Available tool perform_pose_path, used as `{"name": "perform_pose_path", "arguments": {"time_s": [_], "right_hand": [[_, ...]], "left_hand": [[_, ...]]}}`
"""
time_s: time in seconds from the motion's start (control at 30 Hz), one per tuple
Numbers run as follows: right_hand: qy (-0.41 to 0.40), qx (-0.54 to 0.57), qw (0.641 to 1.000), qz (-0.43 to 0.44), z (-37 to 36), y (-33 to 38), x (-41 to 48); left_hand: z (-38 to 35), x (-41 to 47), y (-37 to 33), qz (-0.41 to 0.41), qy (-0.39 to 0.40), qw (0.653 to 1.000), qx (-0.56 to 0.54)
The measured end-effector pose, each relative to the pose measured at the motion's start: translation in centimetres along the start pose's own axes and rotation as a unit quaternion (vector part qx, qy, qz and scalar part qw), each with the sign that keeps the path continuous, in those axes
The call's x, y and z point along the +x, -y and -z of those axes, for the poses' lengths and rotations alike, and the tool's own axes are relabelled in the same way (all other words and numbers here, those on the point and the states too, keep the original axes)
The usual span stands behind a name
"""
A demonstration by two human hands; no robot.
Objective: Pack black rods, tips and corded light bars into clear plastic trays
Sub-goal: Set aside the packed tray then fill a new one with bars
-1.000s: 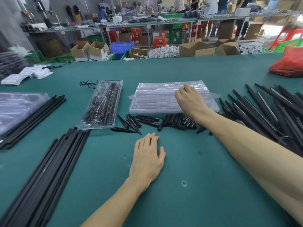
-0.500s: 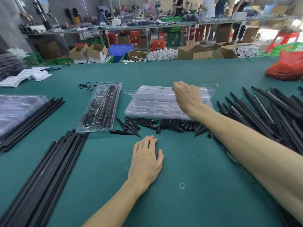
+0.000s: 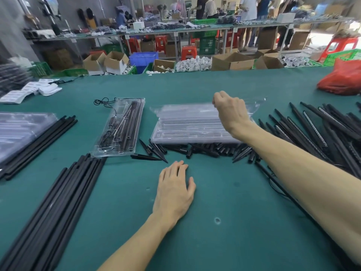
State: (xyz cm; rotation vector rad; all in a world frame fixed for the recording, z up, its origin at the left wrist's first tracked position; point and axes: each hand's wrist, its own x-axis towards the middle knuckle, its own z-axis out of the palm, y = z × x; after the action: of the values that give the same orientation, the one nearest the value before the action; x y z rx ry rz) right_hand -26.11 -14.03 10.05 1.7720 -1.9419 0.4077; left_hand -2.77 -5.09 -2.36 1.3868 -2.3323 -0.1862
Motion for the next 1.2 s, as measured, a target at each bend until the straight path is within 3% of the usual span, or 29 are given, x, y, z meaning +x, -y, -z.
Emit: {"name": "perform_pose_path", "arguments": {"time_s": [0.17,0.33,0.43,0.6,0.67,0.93,1.2], "right_hand": [[0.04,-0.063,0.991,0.106,-1.1,0.4,-1.1],[0.019,-0.167,0.97,0.177,-2.1,0.4,-1.2],[0.062,-0.137,0.98,0.133,-3.2,1.2,-1.2],[0.172,0.007,0.983,0.065,-4.8,1.3,-0.8],[0.182,0.008,0.983,0.036,-4.8,1.3,-0.5],[0.124,0.14,0.977,-0.099,-4.7,1.2,-0.2],[0.033,0.23,0.959,-0.161,-2.6,0.1,1.4]], "left_hand": [[0.1,0.0,-0.1,-0.001,0.0,1.0,-0.002],[0.3,-0.1,-0.2,0.001,0.003,1.0,-0.005],[0.4,-0.1,-0.3,-0.001,0.003,1.0,-0.004],[0.4,-0.1,-0.1,-0.003,0.004,1.0,-0.004],[0.4,0.0,-0.1,-0.004,0.004,1.0,-0.003],[0.4,0.0,-0.1,-0.003,0.004,1.0,-0.003],[0.4,-0.1,-0.1,0.0,0.005,1.0,-0.005]]}}
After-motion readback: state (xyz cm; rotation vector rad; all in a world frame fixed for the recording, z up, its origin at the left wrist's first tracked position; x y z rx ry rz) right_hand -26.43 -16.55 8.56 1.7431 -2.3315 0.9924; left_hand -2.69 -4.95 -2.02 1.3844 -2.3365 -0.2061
